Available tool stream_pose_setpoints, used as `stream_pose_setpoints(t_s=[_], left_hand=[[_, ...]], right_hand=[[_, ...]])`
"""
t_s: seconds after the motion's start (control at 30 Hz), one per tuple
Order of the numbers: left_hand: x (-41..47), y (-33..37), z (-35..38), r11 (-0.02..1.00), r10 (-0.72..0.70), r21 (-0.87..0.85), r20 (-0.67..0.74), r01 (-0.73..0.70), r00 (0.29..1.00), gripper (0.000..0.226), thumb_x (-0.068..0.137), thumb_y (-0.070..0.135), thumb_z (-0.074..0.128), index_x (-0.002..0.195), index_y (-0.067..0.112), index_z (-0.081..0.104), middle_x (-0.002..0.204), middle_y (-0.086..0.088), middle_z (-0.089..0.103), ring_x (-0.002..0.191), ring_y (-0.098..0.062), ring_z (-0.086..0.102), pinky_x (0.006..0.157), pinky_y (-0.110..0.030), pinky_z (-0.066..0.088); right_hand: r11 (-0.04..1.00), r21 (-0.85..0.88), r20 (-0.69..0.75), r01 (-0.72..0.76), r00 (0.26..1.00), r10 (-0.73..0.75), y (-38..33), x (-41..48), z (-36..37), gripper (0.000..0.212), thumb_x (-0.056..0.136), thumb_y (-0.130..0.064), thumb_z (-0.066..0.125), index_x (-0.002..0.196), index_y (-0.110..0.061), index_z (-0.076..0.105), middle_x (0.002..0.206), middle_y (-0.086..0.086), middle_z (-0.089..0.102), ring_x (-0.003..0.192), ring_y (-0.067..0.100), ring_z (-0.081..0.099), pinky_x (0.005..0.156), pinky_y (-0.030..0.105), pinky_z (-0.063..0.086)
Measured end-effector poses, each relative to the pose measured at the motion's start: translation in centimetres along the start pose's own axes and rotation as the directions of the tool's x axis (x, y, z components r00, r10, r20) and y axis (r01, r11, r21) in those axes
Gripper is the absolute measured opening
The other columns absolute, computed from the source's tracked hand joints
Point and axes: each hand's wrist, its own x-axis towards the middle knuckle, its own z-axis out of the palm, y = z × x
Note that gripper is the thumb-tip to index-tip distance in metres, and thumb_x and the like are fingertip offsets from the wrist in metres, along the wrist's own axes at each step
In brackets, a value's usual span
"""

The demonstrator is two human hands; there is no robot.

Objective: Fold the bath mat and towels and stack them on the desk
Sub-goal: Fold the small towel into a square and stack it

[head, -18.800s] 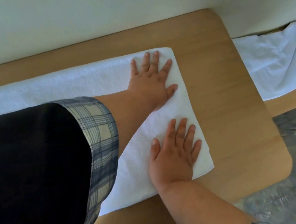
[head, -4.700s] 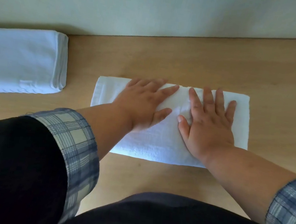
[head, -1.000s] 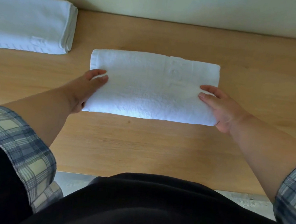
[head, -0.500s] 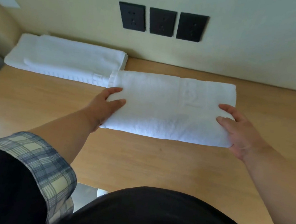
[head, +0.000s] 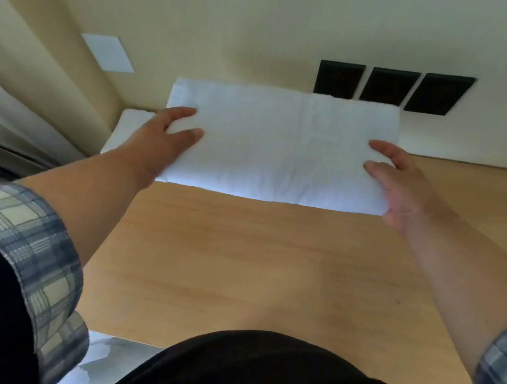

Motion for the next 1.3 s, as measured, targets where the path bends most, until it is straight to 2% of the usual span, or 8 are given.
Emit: stream_pose_setpoints(t_s=[0.27, 0.5, 0.7, 0.93, 1.03, 1.1, 1.2, 1.3], left_hand=[[8.3, -2.5, -6.4, 0.997, 0.011, -0.075, -0.043, -0.014, 0.999, 0.036, 0.084, 0.043, 0.073, 0.117, 0.054, 0.06, 0.113, 0.025, 0.057, 0.093, 0.001, 0.061, 0.061, -0.023, 0.056], [14.2, -7.8, -6.1, 0.999, -0.043, 0.005, -0.066, 0.043, 0.997, 0.039, 0.069, 0.059, 0.071, 0.105, 0.066, 0.06, 0.119, 0.026, 0.055, 0.107, -0.008, 0.059, 0.085, -0.032, 0.053], [15.6, -9.9, -5.2, 0.991, -0.137, 0.009, -0.001, 0.137, 0.991, 0.035, 0.074, 0.063, 0.065, 0.108, 0.066, 0.057, 0.114, 0.03, 0.054, 0.099, -0.001, 0.055, 0.063, -0.027, 0.046], [16.4, -10.1, -5.0, 0.992, -0.122, 0.036, 0.034, 0.121, 0.992, 0.034, 0.077, 0.063, 0.065, 0.111, 0.064, 0.056, 0.113, 0.027, 0.054, 0.101, -0.005, 0.056, 0.071, -0.027, 0.047], [16.7, -10.0, -4.9, 0.981, -0.105, 0.163, 0.019, 0.101, 0.994, 0.041, 0.079, 0.063, 0.062, 0.119, 0.058, 0.053, 0.128, 0.015, 0.052, 0.111, -0.016, 0.054, 0.09, -0.033, 0.047], [16.9, -9.6, -5.0, 0.909, 0.054, 0.416, -0.076, -0.018, 0.996, 0.051, 0.084, 0.052, 0.061, 0.133, 0.046, 0.049, 0.147, 0.004, 0.036, 0.127, -0.023, 0.045, 0.103, -0.035, 0.039], [16.1, -7.4, -2.8, 0.664, 0.467, 0.649, 0.029, -0.372, 0.884, 0.058, 0.089, 0.034, 0.051, 0.145, 0.037, 0.036, 0.159, 0.0, 0.021, 0.141, -0.026, 0.032, 0.115, -0.044, 0.03], [16.2, -5.3, 1.6, 0.461, 0.444, 0.693, 0.362, -0.555, 0.82, 0.061, 0.095, 0.053, 0.032, 0.153, 0.038, 0.021, 0.165, -0.004, 0.01, 0.15, -0.027, 0.008, 0.121, -0.048, 0.01]], right_hand=[[0.999, -0.032, -0.04, 0.026, 0.999, -0.027, 0.8, 6.6, 9.9, 0.037, 0.074, -0.023, 0.072, 0.105, -0.044, 0.072, 0.105, -0.007, 0.075, 0.097, 0.015, 0.072, 0.074, 0.033, 0.058], [0.994, -0.093, -0.093, -0.053, 0.995, 0.044, 5.6, 11.9, 12.3, 0.04, 0.07, -0.027, 0.074, 0.106, -0.044, 0.072, 0.115, -0.003, 0.072, 0.103, 0.016, 0.07, 0.089, 0.038, 0.057], [0.982, -0.075, -0.113, -0.171, 0.98, 0.162, 6.6, 13.7, 12.2, 0.032, 0.078, -0.029, 0.066, 0.104, -0.045, 0.075, 0.11, -0.012, 0.074, 0.1, 0.01, 0.071, 0.081, 0.031, 0.057], [0.981, -0.042, -0.21, -0.191, 0.961, 0.178, 6.3, 13.4, 12.2, 0.036, 0.087, -0.02, 0.058, 0.103, -0.046, 0.075, 0.109, -0.013, 0.073, 0.095, 0.008, 0.072, 0.074, 0.025, 0.056], [0.963, -0.202, -0.235, -0.181, 0.963, 0.132, 6.3, 12.9, 12.5, 0.035, 0.089, -0.023, 0.056, 0.109, -0.046, 0.073, 0.116, -0.016, 0.068, 0.101, 0.007, 0.068, 0.073, 0.02, 0.055], [0.855, -0.508, -0.245, -0.099, 0.969, -0.033, 5.6, 12.7, 13.0, 0.041, 0.089, -0.025, 0.05, 0.122, -0.045, 0.064, 0.14, -0.014, 0.051, 0.111, 0.003, 0.058, 0.072, 0.013, 0.05], [0.459, -0.87, -0.03, 0.182, 0.908, -0.417, 5.0, 12.7, 16.1, 0.052, 0.093, -0.023, 0.045, 0.144, -0.032, 0.048, 0.163, 0.001, 0.022, 0.143, 0.015, 0.03, 0.114, 0.035, 0.034], [0.124, -0.931, 0.297, 0.345, 0.908, -0.297, 5.0, 13.3, 20.8, 0.056, 0.101, -0.04, 0.037, 0.155, -0.033, 0.025, 0.166, 0.004, 0.011, 0.153, 0.025, 0.002, 0.123, 0.051, 0.003]])
